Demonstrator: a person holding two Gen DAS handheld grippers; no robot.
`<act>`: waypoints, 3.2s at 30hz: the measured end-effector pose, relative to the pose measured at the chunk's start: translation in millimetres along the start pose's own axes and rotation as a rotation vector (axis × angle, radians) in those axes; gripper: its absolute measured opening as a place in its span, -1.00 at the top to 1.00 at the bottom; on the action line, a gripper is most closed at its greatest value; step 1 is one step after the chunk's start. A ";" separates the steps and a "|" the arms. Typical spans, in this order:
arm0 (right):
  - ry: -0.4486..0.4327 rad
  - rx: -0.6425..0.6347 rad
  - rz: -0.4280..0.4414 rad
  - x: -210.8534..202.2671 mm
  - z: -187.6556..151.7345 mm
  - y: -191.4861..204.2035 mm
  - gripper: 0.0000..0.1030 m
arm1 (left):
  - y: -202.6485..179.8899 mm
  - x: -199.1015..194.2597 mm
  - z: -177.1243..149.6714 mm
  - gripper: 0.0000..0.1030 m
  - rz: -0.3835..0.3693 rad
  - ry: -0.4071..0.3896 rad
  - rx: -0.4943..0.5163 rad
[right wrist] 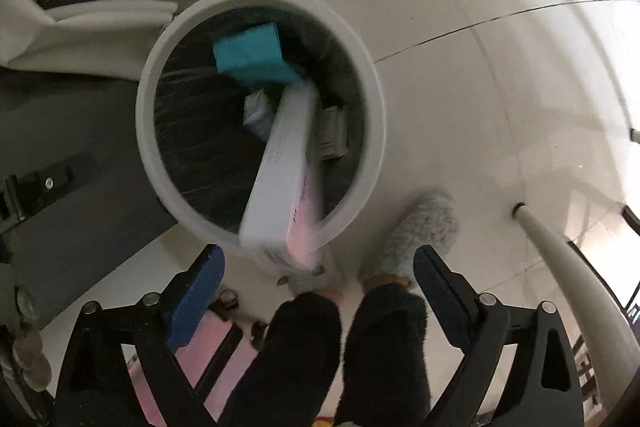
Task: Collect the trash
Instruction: 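Open both tools to drop the carton and toothpaste box into the bin, then grasp the silver blister pack with left tool while right tool grasps red wrapper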
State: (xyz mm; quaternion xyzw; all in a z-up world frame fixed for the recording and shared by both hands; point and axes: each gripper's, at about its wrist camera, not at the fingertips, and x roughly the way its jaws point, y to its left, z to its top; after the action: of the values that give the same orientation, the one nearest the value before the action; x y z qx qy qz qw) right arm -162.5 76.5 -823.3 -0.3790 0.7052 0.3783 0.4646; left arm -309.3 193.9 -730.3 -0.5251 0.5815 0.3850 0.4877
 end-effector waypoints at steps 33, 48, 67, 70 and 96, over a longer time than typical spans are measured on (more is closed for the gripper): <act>-0.271 -0.051 -0.119 -240.8 -72.3 54.4 -0.98 | -5.9 -220.2 -88.6 -0.94 0.061 -0.178 0.033; -0.397 0.040 0.040 -421.2 -156.8 61.9 -0.98 | -34.3 -397.8 -143.7 -0.94 0.188 -0.396 0.134; -0.518 1.029 0.199 -495.5 -186.7 -349.6 -0.98 | -325.4 -455.6 -91.4 -1.00 0.278 -0.546 0.459; -0.500 1.034 0.197 -482.3 -161.9 -379.4 -0.98 | -368.8 -443.4 -84.0 -1.00 0.314 -0.522 0.501; -0.619 0.829 0.121 -542.7 -76.5 -459.5 0.86 | -589.8 -366.0 56.6 -0.98 0.214 -0.255 0.835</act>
State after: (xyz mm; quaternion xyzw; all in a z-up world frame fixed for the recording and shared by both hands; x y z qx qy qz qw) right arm 368.9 -87.8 -373.8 0.0077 0.6461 0.1877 0.7398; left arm 271.6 244.7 -349.6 -0.1685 0.6734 0.2271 0.6830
